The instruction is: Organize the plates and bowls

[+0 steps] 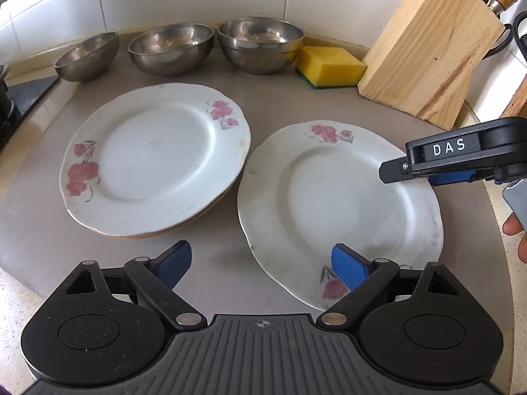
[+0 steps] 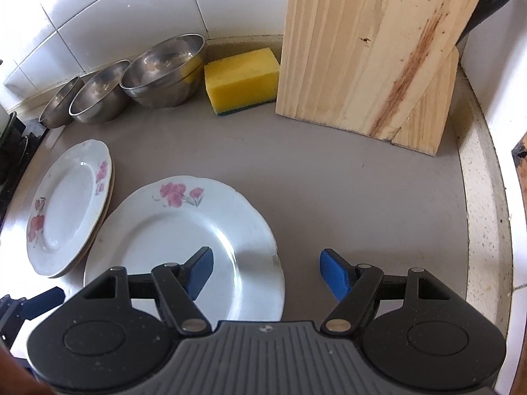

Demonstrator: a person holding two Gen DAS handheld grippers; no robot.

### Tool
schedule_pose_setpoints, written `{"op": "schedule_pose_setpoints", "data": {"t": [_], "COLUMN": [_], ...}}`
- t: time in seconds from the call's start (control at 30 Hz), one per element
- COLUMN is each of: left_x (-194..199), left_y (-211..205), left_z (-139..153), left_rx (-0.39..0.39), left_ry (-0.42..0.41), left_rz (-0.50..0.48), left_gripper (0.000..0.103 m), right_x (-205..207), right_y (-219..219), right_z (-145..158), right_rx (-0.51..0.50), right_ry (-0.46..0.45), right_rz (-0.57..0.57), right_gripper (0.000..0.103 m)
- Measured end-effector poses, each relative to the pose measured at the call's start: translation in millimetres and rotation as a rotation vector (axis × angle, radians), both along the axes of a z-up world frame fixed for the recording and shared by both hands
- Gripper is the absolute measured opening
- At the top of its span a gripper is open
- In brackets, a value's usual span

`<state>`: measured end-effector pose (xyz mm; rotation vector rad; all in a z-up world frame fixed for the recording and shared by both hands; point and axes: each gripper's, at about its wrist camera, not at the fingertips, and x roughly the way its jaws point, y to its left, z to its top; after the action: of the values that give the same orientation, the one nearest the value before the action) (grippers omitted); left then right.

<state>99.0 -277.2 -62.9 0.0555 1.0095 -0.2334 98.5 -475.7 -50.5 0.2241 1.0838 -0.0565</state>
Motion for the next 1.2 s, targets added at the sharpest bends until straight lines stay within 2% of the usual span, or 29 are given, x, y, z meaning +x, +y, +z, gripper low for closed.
{"op": "schedule_pose_setpoints", "data": {"t": [0.3,0.37,0.47,0.63,1.2], "left_x": [8.0,8.2,9.3,10.3,11.7], "left_y": [-2.6,-4.2,-5.4,-5.2,-1.0], "left_z": [-3.6,-2.8,-2.3,-2.6,-2.7], "left_rx": [-0.019,-0.023,-0.027,-0.032,-0.04], "left_ry": [0.014,0.01,0.01,0.006,-0.007], "left_rz": [-0.009,-0.022,-0.035,-0.046,-0.084], "left_gripper": [0.083,0.079,0.076,0.074,0.061], "right_x": [5.2,4.2,2.3,0.5,-12.7], "right_y": [4.5,7.5,14.3,15.1,14.5], "right_z": [-0.9,-1.2,0.1,-0.4,-0.4], "right_rx": [0.018,0.02,0.042,0.039,0.06], "right_ry": [-0.01,-0.011,-0.008,-0.007,-0.004], "right_rz": [0.026,0.038,0.063,0.045,-0.02], "right_gripper": [0.056,0.053,0.041,0.033,0.025]}}
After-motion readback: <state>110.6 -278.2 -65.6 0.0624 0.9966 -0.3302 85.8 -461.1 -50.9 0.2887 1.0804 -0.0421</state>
